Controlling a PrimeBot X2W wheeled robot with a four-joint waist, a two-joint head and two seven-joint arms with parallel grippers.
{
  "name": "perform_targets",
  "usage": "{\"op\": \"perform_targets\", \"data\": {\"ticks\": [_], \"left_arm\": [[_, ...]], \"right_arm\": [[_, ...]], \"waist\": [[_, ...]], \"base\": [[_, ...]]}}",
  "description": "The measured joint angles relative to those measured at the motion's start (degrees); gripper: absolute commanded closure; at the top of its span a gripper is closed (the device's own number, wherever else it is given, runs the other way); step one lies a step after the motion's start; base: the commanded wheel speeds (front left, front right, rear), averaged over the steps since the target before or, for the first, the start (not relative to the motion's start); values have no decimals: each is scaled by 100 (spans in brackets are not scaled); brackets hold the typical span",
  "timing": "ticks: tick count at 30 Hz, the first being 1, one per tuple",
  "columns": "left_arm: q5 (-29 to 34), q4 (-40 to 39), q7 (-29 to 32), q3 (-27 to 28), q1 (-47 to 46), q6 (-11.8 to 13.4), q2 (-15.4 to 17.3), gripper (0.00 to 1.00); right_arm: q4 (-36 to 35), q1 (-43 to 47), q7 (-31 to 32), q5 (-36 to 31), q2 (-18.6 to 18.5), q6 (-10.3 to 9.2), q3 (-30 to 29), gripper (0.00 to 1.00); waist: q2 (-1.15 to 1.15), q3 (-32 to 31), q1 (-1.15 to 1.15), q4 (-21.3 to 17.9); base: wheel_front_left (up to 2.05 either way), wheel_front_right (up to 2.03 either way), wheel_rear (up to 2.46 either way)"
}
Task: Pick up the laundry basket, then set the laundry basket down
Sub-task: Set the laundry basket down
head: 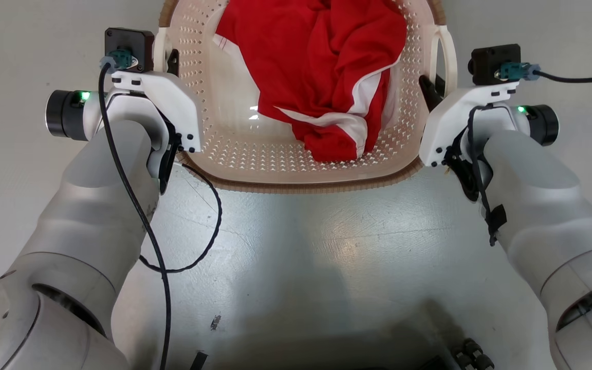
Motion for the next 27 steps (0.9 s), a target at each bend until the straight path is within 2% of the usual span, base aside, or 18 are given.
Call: {"op": "perform_targets", "data": {"ticks": [12,27], "left_arm": [[-1,-1,-8,-24,0,158,-67,100],[-1,-1,-1,-91,-6,158,-54,100]], "right_arm": [[1,-27,46,-740,4,1,-669,100],[1,-23,113,-934,5,2,-887,100]], "waist": [[0,63,0,84],[0,115,0,76]], "base": [[0,0,0],[0,0,0]]}}
